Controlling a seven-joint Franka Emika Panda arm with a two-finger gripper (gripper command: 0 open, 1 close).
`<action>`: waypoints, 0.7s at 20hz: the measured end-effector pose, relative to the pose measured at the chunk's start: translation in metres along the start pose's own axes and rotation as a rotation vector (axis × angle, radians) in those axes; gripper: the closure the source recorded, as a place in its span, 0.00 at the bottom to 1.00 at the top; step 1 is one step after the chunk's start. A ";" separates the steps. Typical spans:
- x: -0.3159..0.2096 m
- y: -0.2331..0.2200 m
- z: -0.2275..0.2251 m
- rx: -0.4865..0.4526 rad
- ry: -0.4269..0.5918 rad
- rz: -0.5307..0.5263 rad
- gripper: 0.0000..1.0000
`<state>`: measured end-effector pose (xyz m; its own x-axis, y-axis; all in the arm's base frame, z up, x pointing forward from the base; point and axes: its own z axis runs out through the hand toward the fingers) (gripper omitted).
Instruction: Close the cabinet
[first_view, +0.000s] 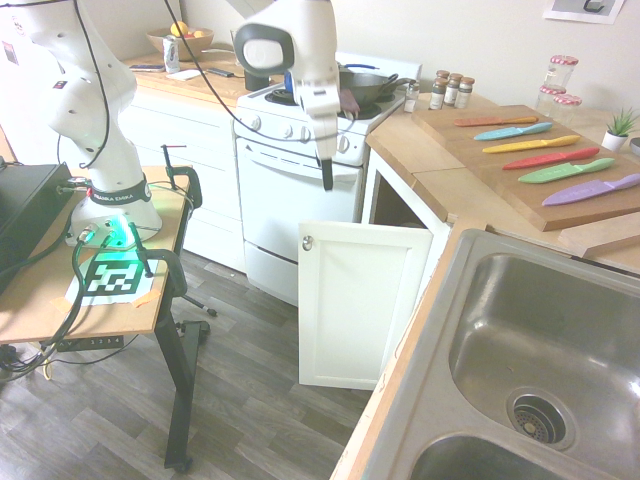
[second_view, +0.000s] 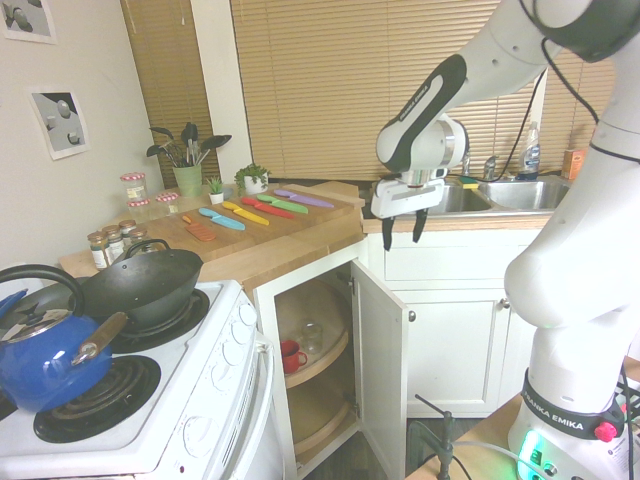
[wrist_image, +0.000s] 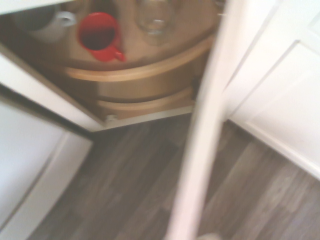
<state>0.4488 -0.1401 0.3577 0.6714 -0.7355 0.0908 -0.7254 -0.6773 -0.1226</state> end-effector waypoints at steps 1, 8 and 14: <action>0.011 0.005 0.010 -0.004 -0.004 0.003 0.00; 0.069 0.023 0.063 0.013 -0.056 0.016 0.00; 0.087 0.020 0.109 0.011 -0.108 0.021 0.00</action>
<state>0.5086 -0.2158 0.2553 0.6689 -0.7431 -0.0192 -0.7382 -0.6611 -0.1338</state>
